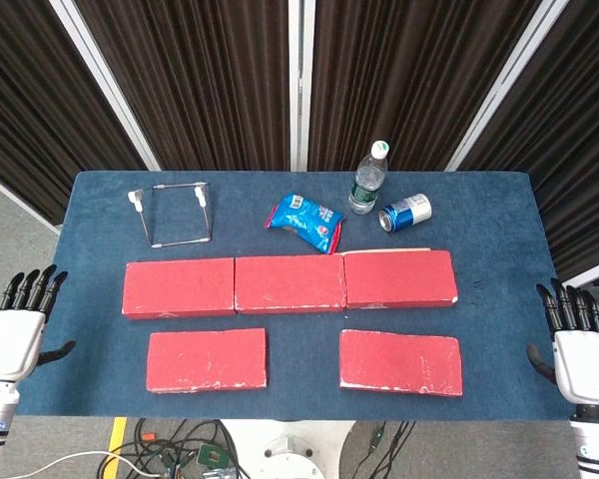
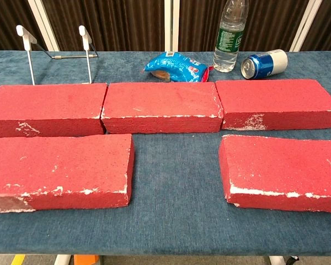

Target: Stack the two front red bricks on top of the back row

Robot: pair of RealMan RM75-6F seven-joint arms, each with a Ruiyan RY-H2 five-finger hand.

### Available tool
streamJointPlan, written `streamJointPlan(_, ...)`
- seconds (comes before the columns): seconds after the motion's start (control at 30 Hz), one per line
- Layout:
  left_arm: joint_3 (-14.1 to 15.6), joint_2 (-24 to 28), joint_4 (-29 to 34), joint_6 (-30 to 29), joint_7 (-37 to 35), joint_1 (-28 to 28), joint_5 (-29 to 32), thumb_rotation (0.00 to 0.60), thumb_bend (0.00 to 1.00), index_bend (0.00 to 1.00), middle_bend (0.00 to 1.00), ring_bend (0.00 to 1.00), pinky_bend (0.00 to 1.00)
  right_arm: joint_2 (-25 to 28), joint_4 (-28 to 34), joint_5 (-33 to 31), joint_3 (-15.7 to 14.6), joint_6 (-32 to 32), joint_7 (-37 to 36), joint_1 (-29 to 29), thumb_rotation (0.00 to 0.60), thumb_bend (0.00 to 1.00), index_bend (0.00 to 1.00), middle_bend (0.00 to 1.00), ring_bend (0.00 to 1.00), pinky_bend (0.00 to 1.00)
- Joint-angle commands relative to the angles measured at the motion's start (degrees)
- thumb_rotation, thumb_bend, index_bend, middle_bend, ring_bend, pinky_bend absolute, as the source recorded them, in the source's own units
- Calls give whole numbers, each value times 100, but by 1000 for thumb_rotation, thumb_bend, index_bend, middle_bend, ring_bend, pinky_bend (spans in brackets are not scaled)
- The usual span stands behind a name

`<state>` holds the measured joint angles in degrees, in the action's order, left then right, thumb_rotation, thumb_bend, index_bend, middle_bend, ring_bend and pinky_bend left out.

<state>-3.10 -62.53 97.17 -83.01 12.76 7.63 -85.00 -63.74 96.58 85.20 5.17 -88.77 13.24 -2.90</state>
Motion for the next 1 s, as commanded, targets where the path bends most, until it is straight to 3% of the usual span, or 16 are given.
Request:
streamJointPlan(0.03,25,19,11,25,5,-8,16,600,63,0,0,0,0,31,-4,-87,74,-30,-47,3,600,206,0,0,0,0)
streamJointPlan(0.3,82,-13,18,163,-97,43,-1,600,63,0,0,0,0,87,10,-54,43,-27,-77,23,600,206,0,0,0,0)
streamJointPlan(0.6,309,386,450,359,-342,114,-375,600,45,1,0,0,0,148,-68,-52,45,-44,-117,42,600,207,0,0,0,0)
streamJointPlan(1.0,547,342,1233,1302,132,590,-627,600,30,1,0,0,0,206,53,-152,115,25,-50,-11,600,207,0,0,0,0)
